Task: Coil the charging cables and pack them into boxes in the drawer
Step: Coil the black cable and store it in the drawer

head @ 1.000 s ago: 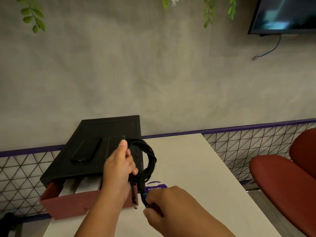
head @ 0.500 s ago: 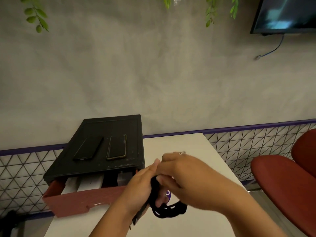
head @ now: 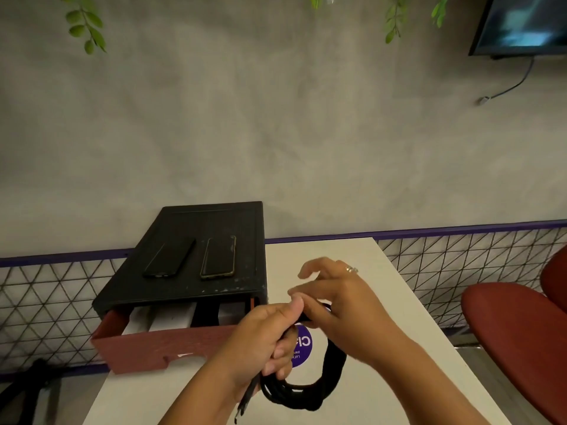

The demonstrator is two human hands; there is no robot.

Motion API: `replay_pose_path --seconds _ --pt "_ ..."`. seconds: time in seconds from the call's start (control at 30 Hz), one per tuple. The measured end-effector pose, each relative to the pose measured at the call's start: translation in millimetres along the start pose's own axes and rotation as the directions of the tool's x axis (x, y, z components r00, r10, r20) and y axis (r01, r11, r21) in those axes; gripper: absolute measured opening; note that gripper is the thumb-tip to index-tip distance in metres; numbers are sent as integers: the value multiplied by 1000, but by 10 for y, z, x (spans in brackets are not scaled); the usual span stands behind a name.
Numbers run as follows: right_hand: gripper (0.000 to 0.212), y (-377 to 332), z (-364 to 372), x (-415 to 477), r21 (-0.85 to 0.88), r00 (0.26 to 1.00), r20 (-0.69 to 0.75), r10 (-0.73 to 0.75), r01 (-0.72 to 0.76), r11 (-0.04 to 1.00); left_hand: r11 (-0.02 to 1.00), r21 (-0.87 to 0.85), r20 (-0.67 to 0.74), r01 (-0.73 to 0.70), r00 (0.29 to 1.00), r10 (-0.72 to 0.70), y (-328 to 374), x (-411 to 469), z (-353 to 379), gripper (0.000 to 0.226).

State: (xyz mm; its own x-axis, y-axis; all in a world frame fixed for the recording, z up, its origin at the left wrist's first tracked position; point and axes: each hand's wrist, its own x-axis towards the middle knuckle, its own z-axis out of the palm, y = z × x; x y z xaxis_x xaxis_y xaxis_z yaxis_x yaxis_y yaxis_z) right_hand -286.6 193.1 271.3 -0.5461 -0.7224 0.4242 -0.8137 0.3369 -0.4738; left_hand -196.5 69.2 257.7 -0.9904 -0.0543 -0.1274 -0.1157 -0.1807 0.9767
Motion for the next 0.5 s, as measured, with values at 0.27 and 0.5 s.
replay_pose_path --seconds 0.27,0.5 --pt "28 80 171 -192 48 969 216 118 -131 990 997 -13 -138 80 987 -81 -252 26 -7 38" --pt "16 301 341 -306 417 881 338 331 -455 787 957 278 -241 85 970 -17 -432 56 -16 34"
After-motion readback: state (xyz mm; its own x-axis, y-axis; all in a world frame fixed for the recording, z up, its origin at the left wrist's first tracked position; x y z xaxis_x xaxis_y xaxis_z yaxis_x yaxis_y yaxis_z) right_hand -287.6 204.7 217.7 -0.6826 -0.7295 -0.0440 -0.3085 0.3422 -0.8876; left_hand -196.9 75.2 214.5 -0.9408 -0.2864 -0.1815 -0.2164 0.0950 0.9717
